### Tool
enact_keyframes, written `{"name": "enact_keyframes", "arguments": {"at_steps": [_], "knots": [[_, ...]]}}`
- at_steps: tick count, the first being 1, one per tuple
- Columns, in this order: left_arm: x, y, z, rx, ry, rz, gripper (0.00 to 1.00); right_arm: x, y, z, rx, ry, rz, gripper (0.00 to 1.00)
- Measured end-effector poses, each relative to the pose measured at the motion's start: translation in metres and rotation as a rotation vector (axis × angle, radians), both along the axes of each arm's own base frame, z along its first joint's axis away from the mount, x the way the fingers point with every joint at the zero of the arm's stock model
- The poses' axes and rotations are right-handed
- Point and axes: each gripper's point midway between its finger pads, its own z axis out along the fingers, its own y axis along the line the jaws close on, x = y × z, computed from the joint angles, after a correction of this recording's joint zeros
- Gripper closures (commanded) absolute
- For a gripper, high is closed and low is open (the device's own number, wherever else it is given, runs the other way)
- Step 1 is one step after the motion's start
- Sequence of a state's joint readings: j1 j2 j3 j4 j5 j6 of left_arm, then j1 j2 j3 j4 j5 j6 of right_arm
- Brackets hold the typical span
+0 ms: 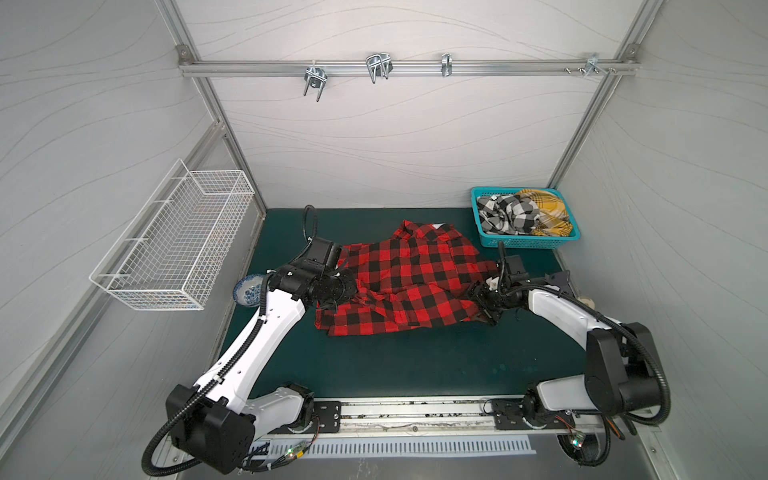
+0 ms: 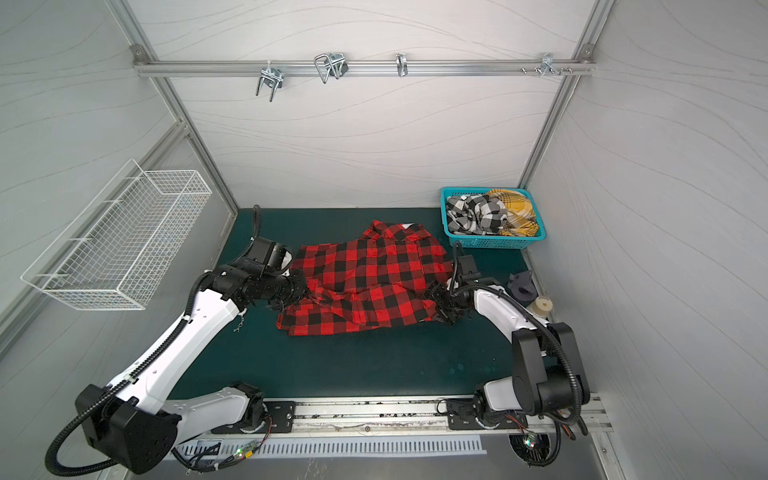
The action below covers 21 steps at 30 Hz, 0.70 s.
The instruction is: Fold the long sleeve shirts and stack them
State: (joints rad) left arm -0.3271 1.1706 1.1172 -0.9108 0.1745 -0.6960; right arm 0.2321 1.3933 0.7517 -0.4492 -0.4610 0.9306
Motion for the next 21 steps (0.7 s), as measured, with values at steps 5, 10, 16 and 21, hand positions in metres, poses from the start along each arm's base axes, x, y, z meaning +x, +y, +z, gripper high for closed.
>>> {"name": "enact_keyframes", "arguments": {"at_steps": [5, 10, 16, 21], "knots": [[0.003, 0.005, 0.002, -0.02, 0.0, 0.023, 1.0, 0.001, -0.012, -0.009, -0.033, 0.006, -0.038, 0.3], [0.004, 0.008, 0.001, -0.022, 0.003, 0.035, 1.0, 0.01, -0.018, -0.009, -0.04, -0.028, -0.054, 0.57], [0.012, 0.018, -0.009, -0.006, 0.033, 0.062, 1.0, 0.016, -0.021, -0.007, -0.051, -0.06, -0.047, 0.94], [0.043, 0.025, -0.012, 0.021, 0.063, 0.079, 1.0, 0.023, -0.02, -0.01, -0.039, -0.06, -0.048, 1.0]]}}
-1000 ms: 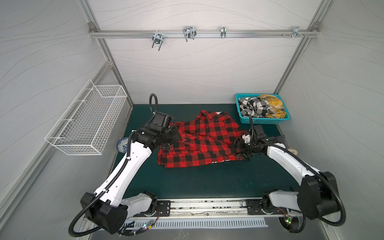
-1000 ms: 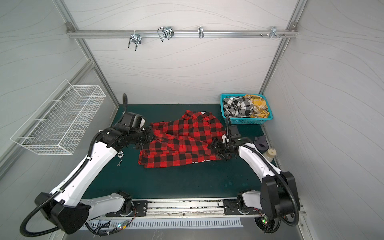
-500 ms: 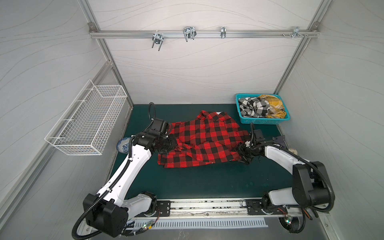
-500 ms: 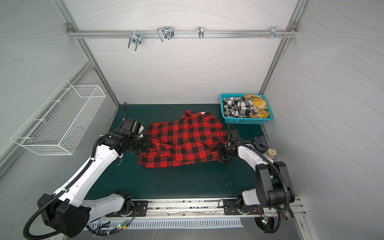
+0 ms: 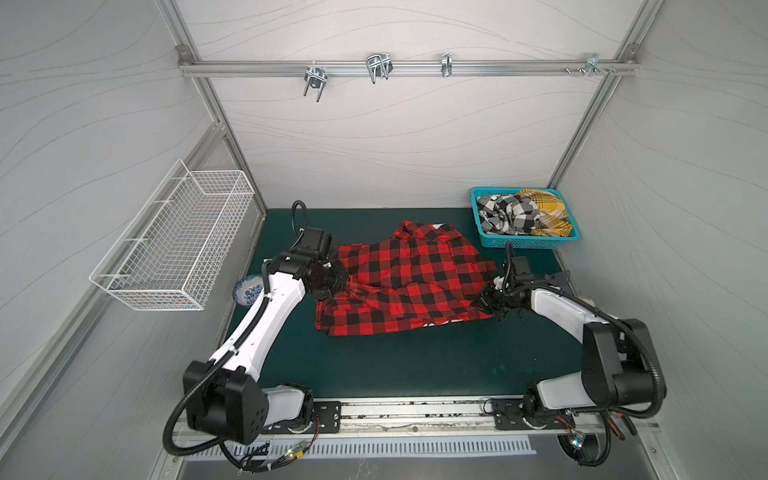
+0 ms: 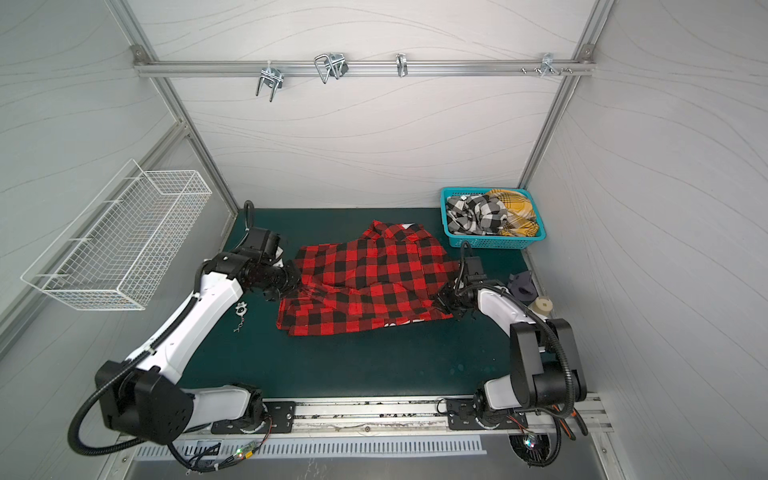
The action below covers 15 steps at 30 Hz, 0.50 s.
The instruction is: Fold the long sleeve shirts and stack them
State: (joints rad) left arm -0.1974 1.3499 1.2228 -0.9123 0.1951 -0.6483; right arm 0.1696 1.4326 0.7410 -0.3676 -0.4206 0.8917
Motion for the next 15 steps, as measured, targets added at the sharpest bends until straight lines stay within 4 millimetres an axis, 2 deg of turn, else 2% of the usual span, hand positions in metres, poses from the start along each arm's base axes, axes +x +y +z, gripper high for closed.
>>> {"name": "enact_keyframes", "arguments": {"at_steps": [3, 6, 8, 12, 15], "knots": [[0.024, 0.005, 0.005, 0.025, -0.024, 0.006, 1.0, 0.002, 0.002, 0.0, 0.011, -0.005, 0.005, 1.0], [0.026, 0.016, -0.009, 0.039, -0.011, 0.027, 1.0, 0.003, 0.005, -0.001, 0.025, -0.017, 0.014, 1.0], [0.014, 0.026, -0.032, 0.061, 0.031, 0.043, 1.0, 0.001, 0.01, -0.005, 0.034, -0.02, 0.03, 1.0], [-0.027, 0.047, -0.094, 0.123, 0.194, 0.072, 1.0, -0.008, 0.017, -0.021, 0.036, 0.013, 0.057, 1.0], [-0.05, 0.056, -0.125, 0.135, 0.3, 0.09, 1.0, -0.011, 0.021, -0.029, 0.042, 0.033, 0.068, 1.0]]}}
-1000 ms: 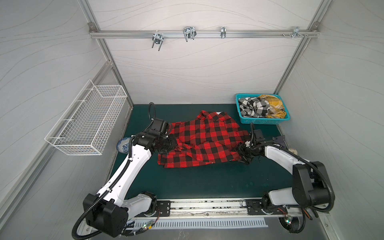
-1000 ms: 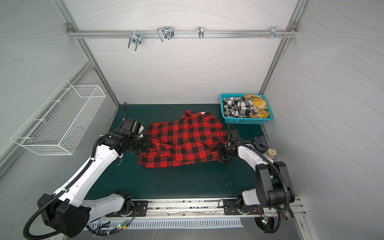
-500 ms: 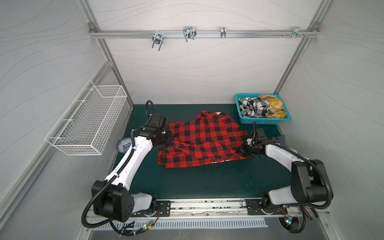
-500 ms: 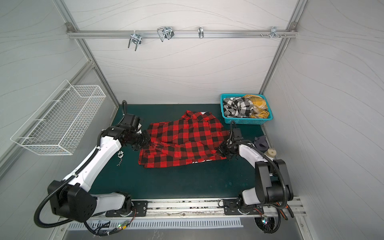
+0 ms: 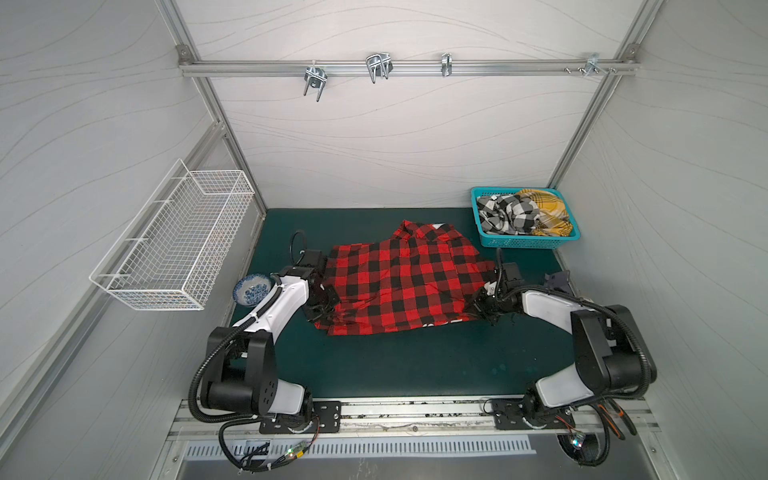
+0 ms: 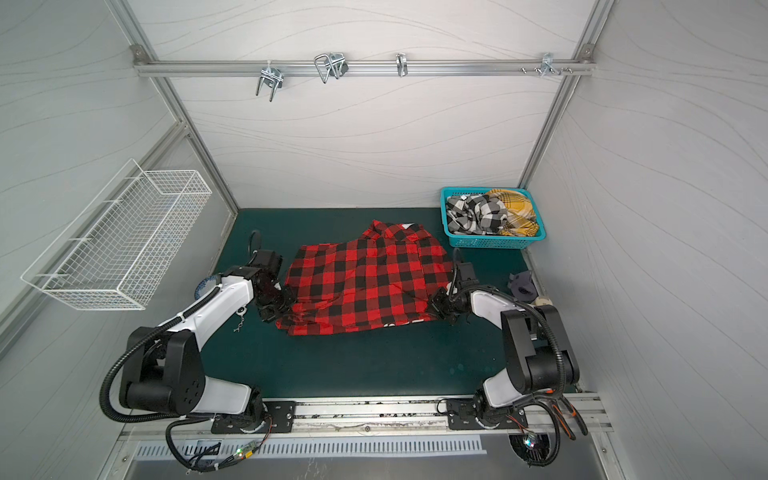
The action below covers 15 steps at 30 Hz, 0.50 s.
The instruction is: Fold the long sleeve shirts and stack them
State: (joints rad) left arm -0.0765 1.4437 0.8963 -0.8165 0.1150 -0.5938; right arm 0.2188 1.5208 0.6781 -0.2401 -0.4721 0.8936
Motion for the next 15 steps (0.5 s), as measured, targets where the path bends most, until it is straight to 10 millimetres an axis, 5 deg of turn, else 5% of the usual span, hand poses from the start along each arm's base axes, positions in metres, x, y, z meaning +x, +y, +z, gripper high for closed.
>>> {"name": "enact_keyframes", "arguments": {"at_steps": [9, 15], "knots": [[0.009, 0.006, -0.013, 0.011, 0.0, 0.018, 1.0, -0.001, 0.004, -0.001, 0.005, -0.006, 0.015, 0.99], [0.029, 0.005, 0.005, 0.007, -0.061, 0.023, 1.0, -0.001, 0.005, 0.0, 0.005, -0.011, 0.017, 1.0]]}}
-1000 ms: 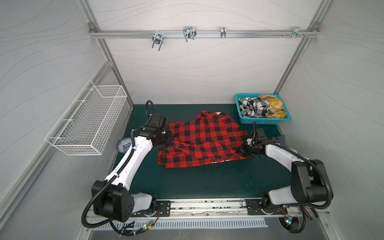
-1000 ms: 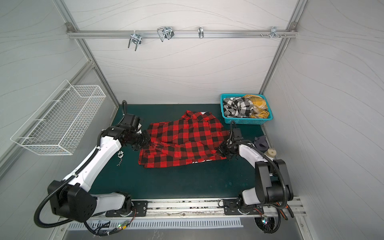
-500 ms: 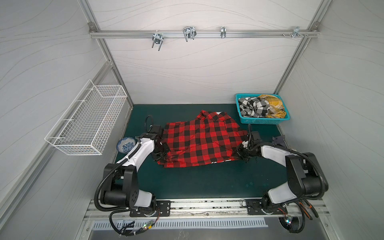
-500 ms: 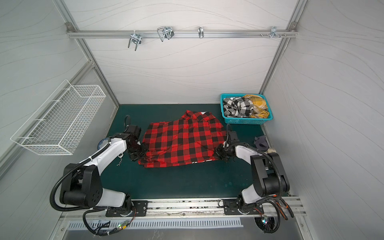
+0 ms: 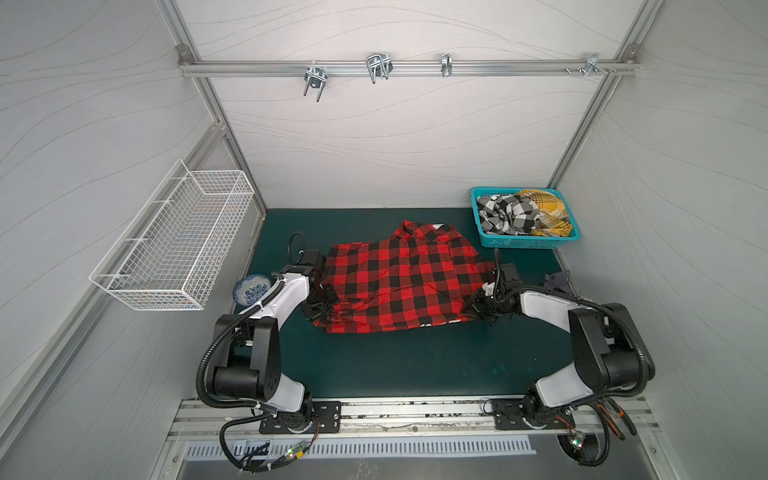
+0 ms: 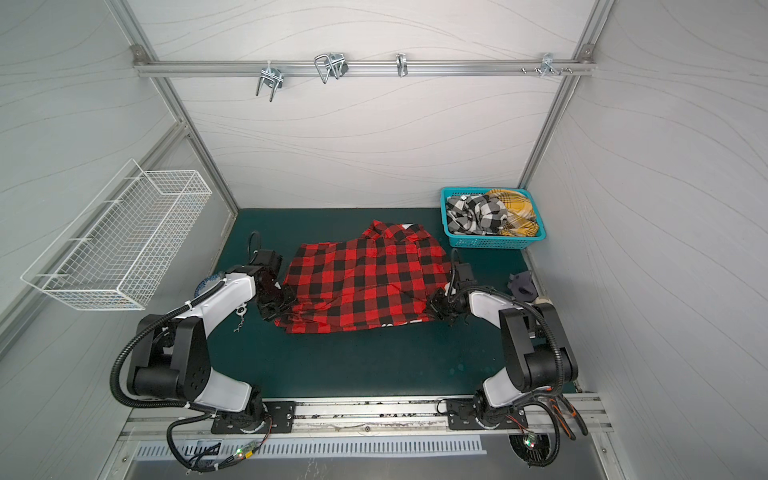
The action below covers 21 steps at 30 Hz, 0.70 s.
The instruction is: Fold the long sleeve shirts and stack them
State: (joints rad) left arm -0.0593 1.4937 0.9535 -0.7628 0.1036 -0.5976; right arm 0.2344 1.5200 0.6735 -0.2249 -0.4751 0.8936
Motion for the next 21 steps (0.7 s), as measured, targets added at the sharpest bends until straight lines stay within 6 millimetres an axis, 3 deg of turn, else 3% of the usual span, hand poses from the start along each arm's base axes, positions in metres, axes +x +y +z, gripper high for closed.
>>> {"name": "enact_keyframes", "arguments": {"at_steps": [3, 6, 8, 10, 11, 12, 13, 16, 18, 21], "knots": [[0.018, 0.001, 0.019, 0.01, -0.061, 0.0, 1.0, 0.0, 0.0, 0.0, 0.0, -0.001, 0.0, 0.95], [0.029, 0.004, 0.028, 0.028, -0.092, -0.003, 1.0, 0.0, 0.0, 0.0, 0.002, 0.0, 0.001, 0.72], [0.03, 0.006, 0.023, 0.039, -0.076, -0.002, 1.0, -0.001, 0.001, 0.0, 0.003, 0.0, 0.004, 0.54], [0.025, 0.007, 0.009, 0.049, -0.035, 0.0, 1.0, -0.002, 0.002, 0.003, 0.005, -0.006, 0.01, 0.44], [0.02, 0.008, 0.0, 0.054, -0.008, 0.001, 0.91, -0.004, 0.003, 0.006, 0.006, -0.011, 0.014, 0.41], [0.016, 0.009, -0.008, 0.057, 0.021, 0.0, 0.78, -0.006, 0.005, 0.011, 0.005, -0.024, 0.025, 0.38], [0.012, 0.009, -0.014, 0.057, 0.045, 0.01, 0.72, -0.009, 0.006, 0.015, 0.006, -0.032, 0.033, 0.37], [0.005, 0.009, -0.022, 0.055, 0.084, 0.015, 0.61, -0.022, 0.004, 0.032, -0.001, -0.058, 0.056, 0.34], [0.004, 0.008, -0.014, 0.051, 0.067, 0.022, 0.52, -0.035, -0.001, 0.041, -0.017, -0.065, 0.061, 0.34], [0.001, 0.01, 0.015, 0.053, -0.004, 0.039, 0.5, -0.053, -0.01, 0.052, -0.048, -0.072, 0.068, 0.39]]}}
